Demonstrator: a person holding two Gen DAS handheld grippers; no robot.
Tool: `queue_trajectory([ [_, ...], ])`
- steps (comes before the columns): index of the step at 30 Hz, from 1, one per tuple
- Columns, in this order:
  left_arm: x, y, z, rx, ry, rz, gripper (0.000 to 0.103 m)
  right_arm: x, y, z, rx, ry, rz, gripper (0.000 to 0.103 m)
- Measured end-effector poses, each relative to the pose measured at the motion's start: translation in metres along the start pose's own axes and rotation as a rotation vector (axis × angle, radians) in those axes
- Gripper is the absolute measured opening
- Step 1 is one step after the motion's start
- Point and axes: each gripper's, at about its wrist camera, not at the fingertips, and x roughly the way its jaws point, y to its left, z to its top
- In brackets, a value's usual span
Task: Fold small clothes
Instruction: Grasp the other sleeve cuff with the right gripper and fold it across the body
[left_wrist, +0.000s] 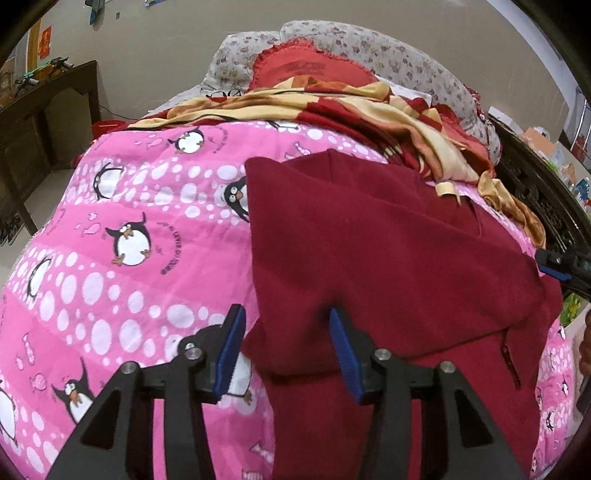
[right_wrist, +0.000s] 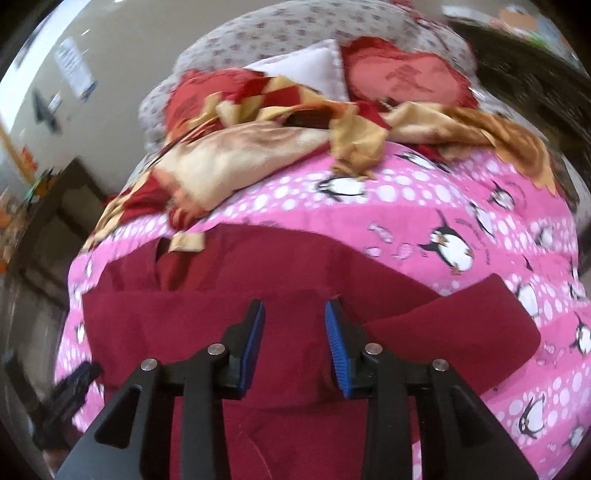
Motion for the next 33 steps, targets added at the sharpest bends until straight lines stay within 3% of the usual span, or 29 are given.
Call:
queue_trajectory([
  [4, 0.02, -0.001, -0.001, 0.005, 0.046, 0.015, 0.061, 0.015, 0.013, -0.018, -0.096, 0.039, -0.033, 0.049],
  [6, 0.028, 0.0, -0.001, -0.003, 0.068, 0.018, 0.062, 0.033, 0.007, -0.025, -0.097, 0.079, -0.093, 0.038],
  [14, 0.01, -0.003, 0.002, 0.006, 0.036, 0.041, 0.063, -0.004, -0.005, -0.021, -0.037, 0.011, -0.052, 0.038],
  [19, -0.002, -0.012, 0.004, 0.019, 0.008, 0.044, 0.063, -0.021, 0.001, -0.045, -0.067, 0.016, 0.014, 0.043],
  [28, 0.005, -0.025, 0.008, 0.045, 0.017, 0.063, 0.065, -0.005, 0.005, -0.046, -0.058, 0.013, 0.0, 0.043],
  [33, 0.031, -0.017, 0.008, 0.021, 0.081, 0.08, 0.067, 0.024, -0.008, -0.047, -0.012, 0.096, -0.004, 0.043],
])
